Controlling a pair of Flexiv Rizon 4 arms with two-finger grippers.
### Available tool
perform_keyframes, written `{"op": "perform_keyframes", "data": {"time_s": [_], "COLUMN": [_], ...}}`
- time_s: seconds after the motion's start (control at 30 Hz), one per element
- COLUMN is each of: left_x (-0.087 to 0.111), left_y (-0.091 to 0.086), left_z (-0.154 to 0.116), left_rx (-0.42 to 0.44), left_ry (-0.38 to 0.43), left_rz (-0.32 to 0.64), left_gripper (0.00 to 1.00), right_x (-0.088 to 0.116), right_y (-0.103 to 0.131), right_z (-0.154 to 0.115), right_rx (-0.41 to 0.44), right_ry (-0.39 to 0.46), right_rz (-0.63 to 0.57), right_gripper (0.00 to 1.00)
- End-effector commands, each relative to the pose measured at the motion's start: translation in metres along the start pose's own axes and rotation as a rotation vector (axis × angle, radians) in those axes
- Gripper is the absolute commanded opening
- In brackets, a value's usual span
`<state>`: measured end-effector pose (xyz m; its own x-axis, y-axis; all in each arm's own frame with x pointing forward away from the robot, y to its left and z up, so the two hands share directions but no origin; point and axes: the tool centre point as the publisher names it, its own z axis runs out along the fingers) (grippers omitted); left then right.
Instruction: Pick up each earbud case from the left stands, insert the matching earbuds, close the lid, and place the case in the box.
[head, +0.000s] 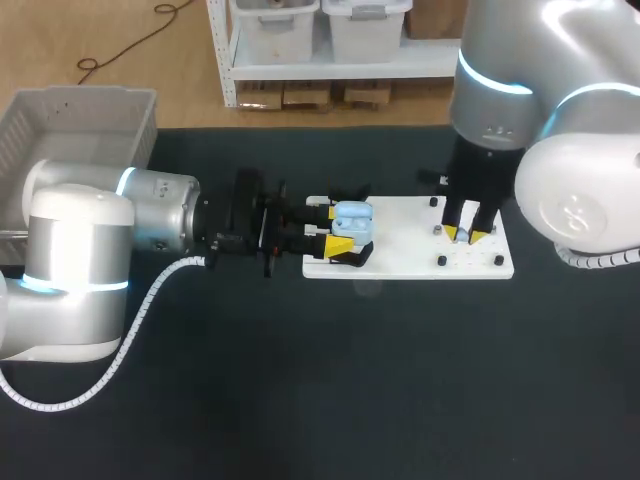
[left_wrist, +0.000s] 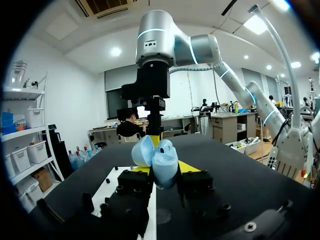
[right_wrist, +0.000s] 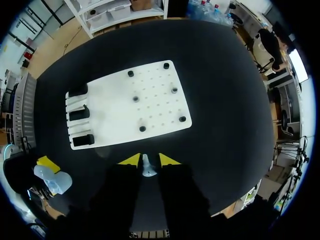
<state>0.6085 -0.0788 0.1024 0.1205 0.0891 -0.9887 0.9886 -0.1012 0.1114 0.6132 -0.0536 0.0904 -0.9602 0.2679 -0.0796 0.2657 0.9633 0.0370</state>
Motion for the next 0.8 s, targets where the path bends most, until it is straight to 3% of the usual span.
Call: {"op": "perform_keyframes", "data": {"time_s": [0.03, 0.4, 0.8], "left_x": [0.001, 0.001, 0.001], "left_y": [0.001, 0.001, 0.001], "left_z": [0.000, 0.000, 0.000], "left_rx": [0.002, 0.002, 0.002], "left_ry": [0.000, 0.000, 0.000], "left_rz": [0.001, 0.001, 0.001], "left_gripper": [0.00, 0.00, 0.00], "right_x": [-0.005, -0.002, 0.013], "right_y": [-0.002, 0.000, 0.020], "right_z": [-0.003, -0.028, -0.072], "right_rx": [-0.001, 0.062, 0.113], "right_ry": [0.005, 0.017, -0.001], "right_rz": [-0.005, -0.078, -0.207], "right_gripper": [0.00, 0.00, 0.00]}}
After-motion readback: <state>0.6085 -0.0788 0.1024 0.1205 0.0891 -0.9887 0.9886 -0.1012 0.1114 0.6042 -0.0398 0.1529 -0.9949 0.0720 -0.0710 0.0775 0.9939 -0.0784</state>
